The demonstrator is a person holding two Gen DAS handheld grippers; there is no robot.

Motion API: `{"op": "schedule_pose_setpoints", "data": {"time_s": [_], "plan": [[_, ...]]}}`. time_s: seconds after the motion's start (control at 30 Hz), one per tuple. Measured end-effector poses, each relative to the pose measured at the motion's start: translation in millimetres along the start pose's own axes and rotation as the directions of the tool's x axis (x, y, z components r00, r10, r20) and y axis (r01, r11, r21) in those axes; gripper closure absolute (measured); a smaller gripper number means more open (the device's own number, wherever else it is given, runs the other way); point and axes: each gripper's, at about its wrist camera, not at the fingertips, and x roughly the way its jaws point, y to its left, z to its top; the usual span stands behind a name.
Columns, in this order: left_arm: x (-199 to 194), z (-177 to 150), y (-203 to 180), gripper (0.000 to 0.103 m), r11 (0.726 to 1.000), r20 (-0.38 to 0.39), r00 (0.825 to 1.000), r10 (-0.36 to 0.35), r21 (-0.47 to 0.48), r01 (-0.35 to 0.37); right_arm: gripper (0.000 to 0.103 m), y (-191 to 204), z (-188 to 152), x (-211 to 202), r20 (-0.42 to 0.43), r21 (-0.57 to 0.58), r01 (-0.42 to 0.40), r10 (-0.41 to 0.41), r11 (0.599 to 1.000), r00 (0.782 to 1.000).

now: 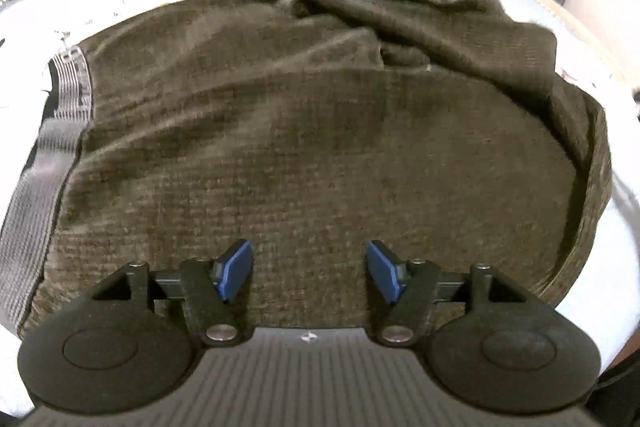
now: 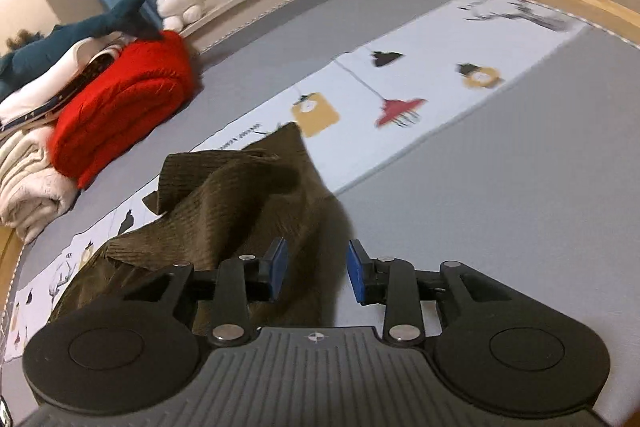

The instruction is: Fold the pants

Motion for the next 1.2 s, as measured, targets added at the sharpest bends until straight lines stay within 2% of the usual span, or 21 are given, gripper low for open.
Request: {"op": "schedule_pose_setpoints", "data": {"time_s": [0.13, 0.23, 0.3, 0.4, 0.57, 0.6, 0.63, 0.67, 0.73, 0.87, 1.0, 1.1, 1.13, 1.2], "plan": [[5, -5, -12, 0.032, 0.996, 0.014, 0.999, 0.038, 0.079, -0.039, 0.066, 9, 15, 47, -0.06, -0.033, 0.014, -0.016, 0.999, 0.998], [6, -4, -12, 0.03, 0.997, 0.021, 0.999, 0.038, 0.065, -0.039, 0.062, 10, 32, 77, -0.077, -0.02, 0.003, -0.005, 1.0, 0.997], [6, -4, -11, 0.03, 0.998, 0.026, 0.999, 0.037, 0.049, -0.038, 0.059, 9, 39, 94, -0.085, -0.03, 0.024, -0.026, 0.999, 0.996], [7, -3, -14, 0.029, 0.997, 0.032, 0.998, 0.049, 0.06, -0.051, 0.059, 5, 42, 117, -0.129, -0.035, 0.066, -0.07, 0.997, 0.989], [7, -2, -15, 0.029, 0.997, 0.029, 0.998, 0.05, 0.063, -0.051, 0.06, 5, 41, 137, -0.195, 0.006, 0.049, -0.047, 0.999, 0.98], [6, -3, -15, 0.029, 0.997, 0.028, 0.998, 0.049, 0.063, -0.05, 0.064, 7, 40, 137, -0.198, 0.001, 0.042, -0.04, 0.999, 0.979], [6, -3, -15, 0.029, 0.997, 0.027, 0.998, 0.049, 0.064, -0.05, 0.082, 9, 39, 136, -0.2, -0.01, 0.032, -0.033, 0.999, 0.979], [5, -4, -15, 0.029, 0.997, 0.027, 0.998, 0.049, 0.066, -0.051, 0.094, 12, 39, 135, -0.201, -0.025, 0.027, -0.032, 0.999, 0.979], [4, -4, -14, 0.029, 0.997, 0.024, 0.999, 0.047, 0.068, -0.049, 0.095, 15, 40, 125, -0.179, -0.06, 0.034, -0.044, 0.998, 0.983], [-1, -6, -13, 0.029, 0.997, 0.024, 0.999, 0.038, 0.063, -0.039, 0.096, 9, 51, 84, -0.1, -0.049, -0.014, 0.009, 0.999, 0.995], [-6, -6, -13, 0.029, 0.999, 0.036, 0.999, 0.004, 0.049, -0.006, 0.097, -16, 54, 32, -0.041, -0.034, 0.08, -0.081, 0.996, 0.996], [-10, -6, -14, 0.029, 0.999, 0.043, 0.999, -0.016, 0.047, 0.014, 0.097, -50, 45, 3, -0.085, -0.037, 0.213, -0.215, 0.976, 0.973], [-11, -5, -14, 0.029, 0.999, 0.041, 0.999, -0.024, 0.048, 0.022, 0.097, -63, 39, -4, -0.122, -0.032, 0.252, -0.254, 0.967, 0.959], [-11, -5, -14, 0.029, 0.998, 0.037, 0.999, -0.035, 0.05, 0.033, 0.097, -88, 26, -13, -0.22, 0.001, 0.289, -0.281, 0.957, 0.934]]}}
